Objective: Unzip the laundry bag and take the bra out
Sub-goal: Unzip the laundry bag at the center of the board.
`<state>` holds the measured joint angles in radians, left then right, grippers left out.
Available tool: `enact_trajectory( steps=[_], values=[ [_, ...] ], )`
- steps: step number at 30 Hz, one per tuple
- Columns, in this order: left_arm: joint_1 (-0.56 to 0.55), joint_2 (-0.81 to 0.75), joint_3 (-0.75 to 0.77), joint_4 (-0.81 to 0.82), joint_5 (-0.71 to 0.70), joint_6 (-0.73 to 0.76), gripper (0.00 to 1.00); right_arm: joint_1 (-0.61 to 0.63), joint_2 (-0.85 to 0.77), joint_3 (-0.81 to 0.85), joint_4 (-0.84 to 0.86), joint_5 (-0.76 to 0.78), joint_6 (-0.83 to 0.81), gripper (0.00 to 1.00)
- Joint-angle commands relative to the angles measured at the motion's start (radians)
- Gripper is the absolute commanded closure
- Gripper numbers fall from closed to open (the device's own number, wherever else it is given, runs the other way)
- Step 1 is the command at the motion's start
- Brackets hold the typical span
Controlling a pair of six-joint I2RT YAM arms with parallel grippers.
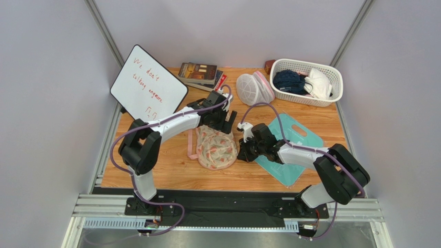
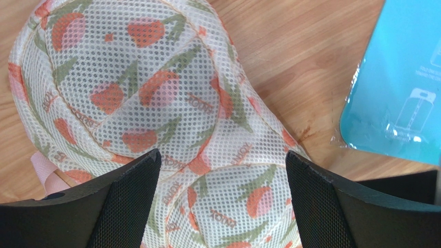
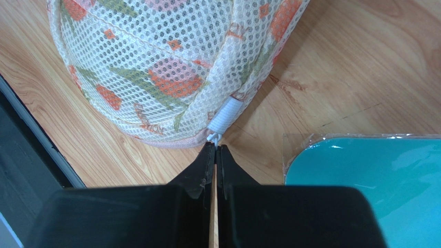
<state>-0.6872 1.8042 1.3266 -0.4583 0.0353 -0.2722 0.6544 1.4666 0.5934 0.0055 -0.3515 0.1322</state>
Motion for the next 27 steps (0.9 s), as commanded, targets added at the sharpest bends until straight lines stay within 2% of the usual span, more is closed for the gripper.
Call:
enact_trajectory(
  steps=[1, 9, 15, 18, 20, 24, 27],
  values=[
    [-0.011, 0.061, 0.072, -0.016, -0.034, -0.081, 0.05, 0.011, -0.049, -0.012, 0.034, 0.016, 0.021, 1.0],
    [-0.034, 0.145, 0.135, -0.031, -0.075, -0.108, 0.05, 0.014, -0.069, -0.023, 0.031, 0.022, 0.024, 1.0],
    [-0.034, 0.213, 0.174, -0.069, -0.121, -0.111, 0.12, 0.025, -0.078, -0.029, 0.036, 0.04, 0.027, 1.0],
    [-0.035, 0.233, 0.186, -0.085, -0.144, -0.111, 0.19, 0.03, -0.084, -0.03, 0.044, 0.051, 0.032, 1.0],
    [-0.037, 0.242, 0.197, -0.097, -0.156, -0.105, 0.28, 0.034, -0.092, -0.032, 0.042, 0.055, 0.035, 1.0],
    [-0.046, 0.257, 0.201, -0.106, -0.169, -0.096, 0.31, 0.047, -0.098, -0.029, 0.042, 0.063, 0.04, 1.0],
    [-0.052, 0.265, 0.198, -0.108, -0.184, -0.09, 0.41, 0.06, -0.1, -0.027, 0.044, 0.074, 0.05, 1.0]
  ],
)
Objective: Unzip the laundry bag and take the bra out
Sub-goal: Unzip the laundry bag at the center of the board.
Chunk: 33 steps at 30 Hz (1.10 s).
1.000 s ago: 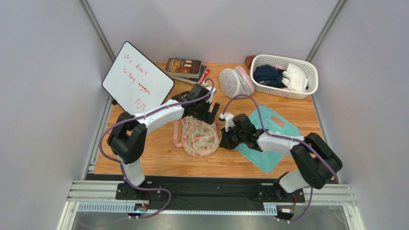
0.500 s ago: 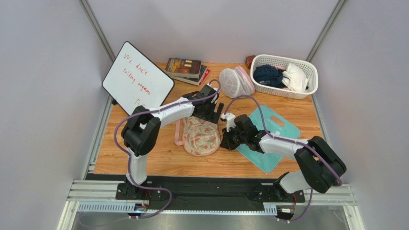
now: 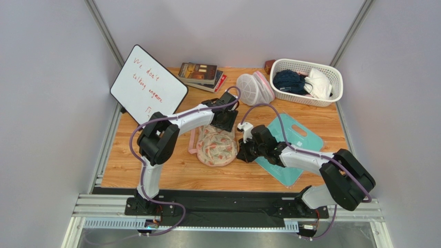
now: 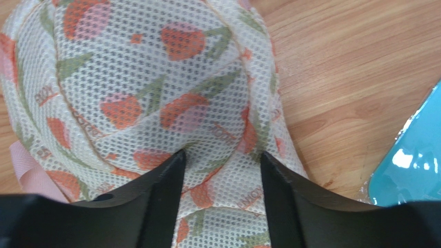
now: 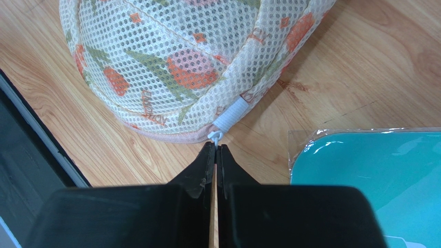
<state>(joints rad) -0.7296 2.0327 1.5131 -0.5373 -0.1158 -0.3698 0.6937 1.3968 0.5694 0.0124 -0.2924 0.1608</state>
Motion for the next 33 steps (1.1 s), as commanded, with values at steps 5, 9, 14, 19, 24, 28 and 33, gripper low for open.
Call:
enact_trajectory(
  steps=[5, 9, 14, 19, 24, 28, 33],
  values=[
    [-0.011, 0.041, -0.001, -0.029, -0.036, 0.009, 0.68, 0.041, -0.041, -0.009, 0.046, 0.03, 0.042, 1.0],
    [-0.011, 0.035, -0.008, -0.026, -0.031, 0.011, 0.89, 0.053, -0.056, -0.016, 0.046, 0.045, 0.055, 1.0],
    [-0.011, 0.034, -0.014, -0.024, -0.044, 0.006, 1.0, 0.075, -0.062, -0.022, 0.04, 0.071, 0.078, 1.0],
    [-0.011, 0.032, -0.014, -0.026, -0.051, -0.007, 1.0, 0.119, -0.064, -0.025, 0.04, 0.102, 0.103, 1.0],
    [-0.011, 0.032, -0.014, -0.023, -0.053, -0.014, 1.0, 0.171, -0.081, -0.017, 0.017, 0.139, 0.131, 1.0],
    [-0.011, 0.034, -0.011, -0.02, -0.05, -0.02, 1.0, 0.208, -0.104, -0.025, 0.001, 0.165, 0.161, 1.0],
    [-0.01, 0.037, -0.011, -0.01, -0.051, -0.034, 1.0, 0.25, -0.11, -0.04, 0.026, 0.185, 0.204, 1.0]
  ],
)
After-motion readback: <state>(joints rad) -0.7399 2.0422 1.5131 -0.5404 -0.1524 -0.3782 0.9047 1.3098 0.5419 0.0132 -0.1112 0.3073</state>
